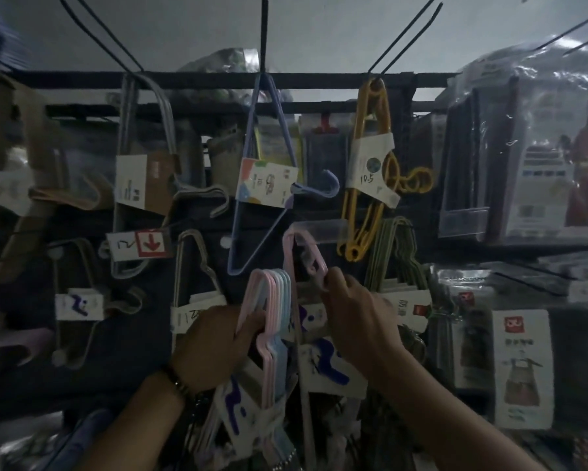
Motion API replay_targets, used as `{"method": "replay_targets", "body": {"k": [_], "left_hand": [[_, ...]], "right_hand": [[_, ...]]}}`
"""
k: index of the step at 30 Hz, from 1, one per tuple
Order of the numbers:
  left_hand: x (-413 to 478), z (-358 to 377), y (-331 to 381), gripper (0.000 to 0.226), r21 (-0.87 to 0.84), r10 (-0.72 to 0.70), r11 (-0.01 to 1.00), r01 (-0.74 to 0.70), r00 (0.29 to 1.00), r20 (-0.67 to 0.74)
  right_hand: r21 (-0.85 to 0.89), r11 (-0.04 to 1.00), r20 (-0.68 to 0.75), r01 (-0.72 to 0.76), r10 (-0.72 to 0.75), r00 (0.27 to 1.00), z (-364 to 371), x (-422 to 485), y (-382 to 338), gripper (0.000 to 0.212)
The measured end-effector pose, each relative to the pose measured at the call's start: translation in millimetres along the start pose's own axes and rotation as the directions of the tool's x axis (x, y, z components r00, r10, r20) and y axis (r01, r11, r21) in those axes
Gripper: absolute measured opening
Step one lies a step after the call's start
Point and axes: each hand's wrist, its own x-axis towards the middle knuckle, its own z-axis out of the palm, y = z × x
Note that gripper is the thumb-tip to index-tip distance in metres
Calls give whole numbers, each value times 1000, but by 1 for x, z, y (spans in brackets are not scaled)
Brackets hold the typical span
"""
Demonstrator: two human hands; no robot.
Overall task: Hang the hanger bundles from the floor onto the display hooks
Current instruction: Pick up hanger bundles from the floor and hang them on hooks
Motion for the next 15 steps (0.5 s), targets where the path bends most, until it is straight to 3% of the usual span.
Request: {"method": "replay_targets", "body": {"k": [3, 7, 9, 11, 15], "left_hand": [[6, 5, 0, 38, 20, 80, 997, -80, 997, 6], [12, 12, -7, 33, -28, 96, 995, -96, 995, 16], [15, 13, -8, 38, -40, 60, 997, -61, 998, -6], [16, 14, -6, 43, -57, 30, 998, -32, 999, -28], [16, 9, -4, 30, -61, 19, 998, -21, 999, -33]], "right_hand": [[16, 999, -61, -33, 34, 998, 10, -4, 5, 24], [84, 996, -145, -37, 49, 988, 17, -5, 7, 15], [16, 999, -94, -52, 53, 994, 24, -1, 10, 11], [-4, 995, -1, -102, 102, 995, 33, 9, 16, 23], [-81, 990, 80, -113, 119, 990, 49, 41, 14, 30]]}}
